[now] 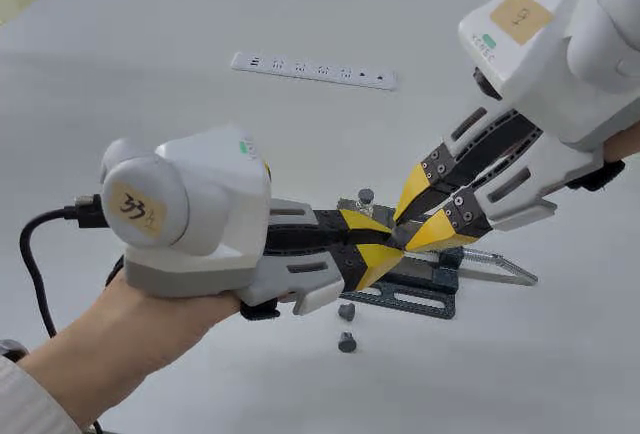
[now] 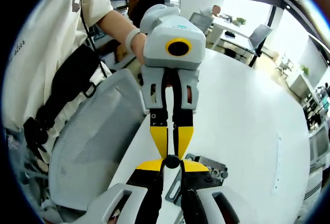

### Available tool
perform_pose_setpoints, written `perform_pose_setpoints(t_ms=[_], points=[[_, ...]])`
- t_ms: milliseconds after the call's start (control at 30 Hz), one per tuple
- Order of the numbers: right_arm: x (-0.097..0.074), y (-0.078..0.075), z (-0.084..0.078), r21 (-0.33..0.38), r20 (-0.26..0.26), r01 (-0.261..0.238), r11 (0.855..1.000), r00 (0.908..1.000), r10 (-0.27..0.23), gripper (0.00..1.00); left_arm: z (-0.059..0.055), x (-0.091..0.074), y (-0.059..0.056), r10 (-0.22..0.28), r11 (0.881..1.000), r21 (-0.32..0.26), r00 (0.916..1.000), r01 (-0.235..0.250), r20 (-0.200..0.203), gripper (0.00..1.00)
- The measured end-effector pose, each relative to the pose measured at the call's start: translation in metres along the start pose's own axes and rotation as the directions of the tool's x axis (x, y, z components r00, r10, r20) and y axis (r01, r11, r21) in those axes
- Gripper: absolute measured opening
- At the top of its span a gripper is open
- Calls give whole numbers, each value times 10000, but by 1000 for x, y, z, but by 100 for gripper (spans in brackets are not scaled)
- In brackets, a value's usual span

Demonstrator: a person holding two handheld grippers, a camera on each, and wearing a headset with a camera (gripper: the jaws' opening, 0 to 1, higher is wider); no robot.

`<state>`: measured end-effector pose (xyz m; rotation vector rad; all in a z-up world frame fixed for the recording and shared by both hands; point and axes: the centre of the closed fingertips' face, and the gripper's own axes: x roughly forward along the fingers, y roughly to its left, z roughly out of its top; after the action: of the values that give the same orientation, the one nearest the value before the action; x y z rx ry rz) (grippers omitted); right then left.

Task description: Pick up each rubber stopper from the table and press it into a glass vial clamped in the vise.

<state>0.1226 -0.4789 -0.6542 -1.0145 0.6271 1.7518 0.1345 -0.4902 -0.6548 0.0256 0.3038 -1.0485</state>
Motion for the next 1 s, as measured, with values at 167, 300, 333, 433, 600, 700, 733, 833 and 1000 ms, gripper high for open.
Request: perform_pose_setpoints(t_ms=[167, 300, 333, 433, 600, 700, 733, 833, 1000], points=[[2, -1, -2, -75, -74, -78, 9999, 9999, 78, 8, 1, 0, -1, -81, 10000, 16, 10000, 81, 55, 2], [2, -1, -1, -85, -96, -73, 9999, 9999, 72, 8, 1, -1, 1, -101, 9999, -85, 9999, 101, 47, 2], [2, -1, -1, -109, -109, -72, 9999, 9999, 71, 7, 1, -1, 1, -118, 9999, -114, 9999, 118, 46, 2], [2, -2, -1, -226, -150, -45, 9997, 9999, 42, 7, 1, 0, 3, -143, 9997, -186, 9999, 144, 51, 2], [2, -2, -3, -118, -256, -64, 9999, 9997, 61, 7, 0, 1, 3, -165, 9999, -43, 9999, 165, 46, 2], [2, -2, -5, -38, -373, -139, 9999, 9992, 138, 7, -1, 3, 3, -177, 9998, -23, 9998, 177, -12, 2], [3, -2, -6, -93, -391, -148, 9998, 9991, 144, 6, -1, 3, 3, -179, 9998, -20, 9998, 179, -35, 2], [3, -2, -6, -128, -388, -155, 9998, 9991, 150, 6, -2, 3, 3, -181, 9998, 94, 9998, 182, -88, 3], [6, -4, -8, -123, -446, -209, 9997, 9988, 203, 6, -4, 3, 5, 1, 10000, 60, 9999, 0, -154, 4]])
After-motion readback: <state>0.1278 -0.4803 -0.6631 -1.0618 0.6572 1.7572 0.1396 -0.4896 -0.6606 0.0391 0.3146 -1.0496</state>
